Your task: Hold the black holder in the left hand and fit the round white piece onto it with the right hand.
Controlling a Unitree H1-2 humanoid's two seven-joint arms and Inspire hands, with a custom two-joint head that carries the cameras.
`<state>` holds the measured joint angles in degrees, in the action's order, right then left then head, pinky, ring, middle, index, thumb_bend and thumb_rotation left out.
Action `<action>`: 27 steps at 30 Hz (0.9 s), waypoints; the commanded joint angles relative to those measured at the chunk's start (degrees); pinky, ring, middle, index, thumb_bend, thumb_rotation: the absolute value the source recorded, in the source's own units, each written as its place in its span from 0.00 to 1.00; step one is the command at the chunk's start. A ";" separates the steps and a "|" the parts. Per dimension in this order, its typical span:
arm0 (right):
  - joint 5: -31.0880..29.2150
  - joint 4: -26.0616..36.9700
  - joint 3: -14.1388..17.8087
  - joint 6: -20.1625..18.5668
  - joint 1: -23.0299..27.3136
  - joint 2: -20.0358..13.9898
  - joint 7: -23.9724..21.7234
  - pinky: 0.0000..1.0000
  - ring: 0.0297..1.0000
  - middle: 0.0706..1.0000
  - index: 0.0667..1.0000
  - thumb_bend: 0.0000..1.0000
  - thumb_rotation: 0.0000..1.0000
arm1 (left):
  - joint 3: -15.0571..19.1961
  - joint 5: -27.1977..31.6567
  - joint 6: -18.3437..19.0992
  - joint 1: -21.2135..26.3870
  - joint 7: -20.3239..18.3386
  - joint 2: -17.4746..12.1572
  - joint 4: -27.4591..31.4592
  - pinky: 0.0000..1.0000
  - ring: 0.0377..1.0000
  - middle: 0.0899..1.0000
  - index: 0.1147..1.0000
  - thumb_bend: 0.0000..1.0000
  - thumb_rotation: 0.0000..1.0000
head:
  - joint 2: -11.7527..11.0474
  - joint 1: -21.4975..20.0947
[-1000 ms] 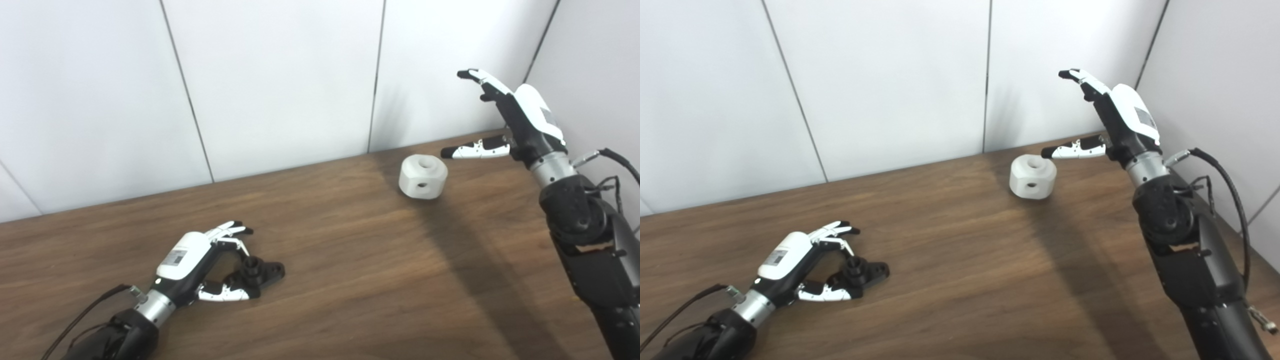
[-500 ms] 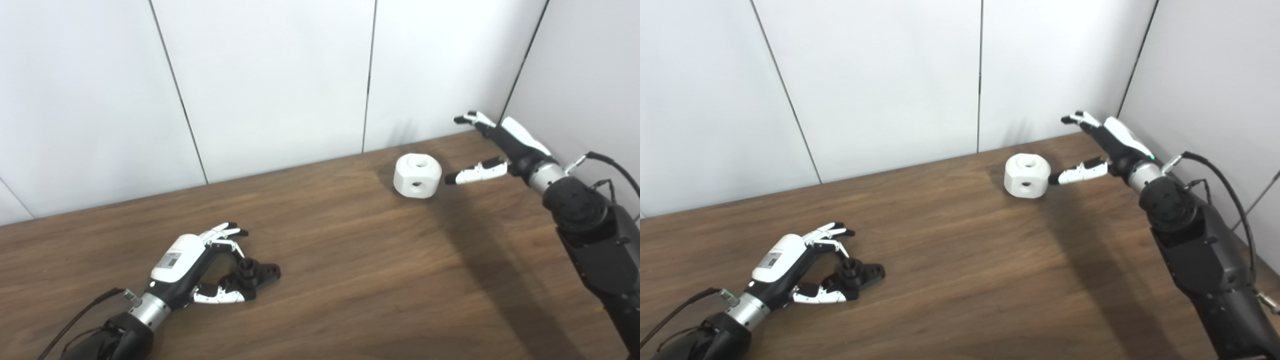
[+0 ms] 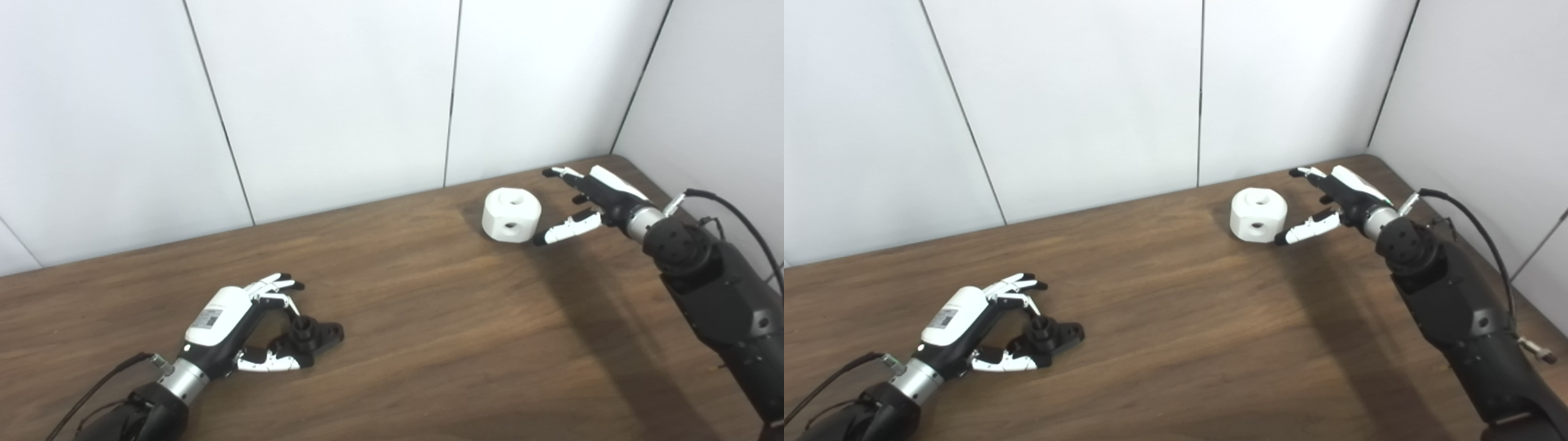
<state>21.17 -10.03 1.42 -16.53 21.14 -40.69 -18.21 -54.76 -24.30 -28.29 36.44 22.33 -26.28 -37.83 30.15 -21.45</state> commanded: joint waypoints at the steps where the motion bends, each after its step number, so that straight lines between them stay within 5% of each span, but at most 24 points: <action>1: 0.97 0.58 0.08 0.27 3.20 -1.49 1.78 0.84 1.00 1.00 0.94 1.00 0.37 | -7.22 -6.73 1.37 -7.20 -8.37 0.90 -4.81 0.82 0.90 0.82 0.41 0.53 0.06 | 0.12 0.23; 4: 1.00 -0.75 -0.46 1.04 3.48 -0.65 2.63 0.85 1.00 1.00 0.93 0.98 0.36 | -7.19 -6.33 1.38 -7.27 -8.81 0.84 -4.38 0.84 0.91 0.83 0.41 0.53 0.06 | 0.12 0.79; 8: 0.81 -2.65 -1.18 2.59 4.09 0.01 3.19 0.98 1.00 1.00 0.93 0.96 0.35 | -7.53 -6.48 1.38 -7.43 -8.06 0.72 -3.96 0.83 0.91 0.82 0.41 0.53 0.06 | 0.21 1.15; 27: 3.11 -7.44 -5.66 3.06 7.71 2.36 5.40 0.81 0.98 1.00 0.91 0.98 0.36 | -7.45 -6.69 1.38 -7.78 -8.14 0.57 -3.53 0.83 0.90 0.82 0.41 0.53 0.06 | 0.41 1.94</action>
<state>24.01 -18.20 -4.21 -15.25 25.63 -38.02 -13.99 -55.35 -24.29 -28.30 36.65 22.77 -26.53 -37.70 30.50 -19.43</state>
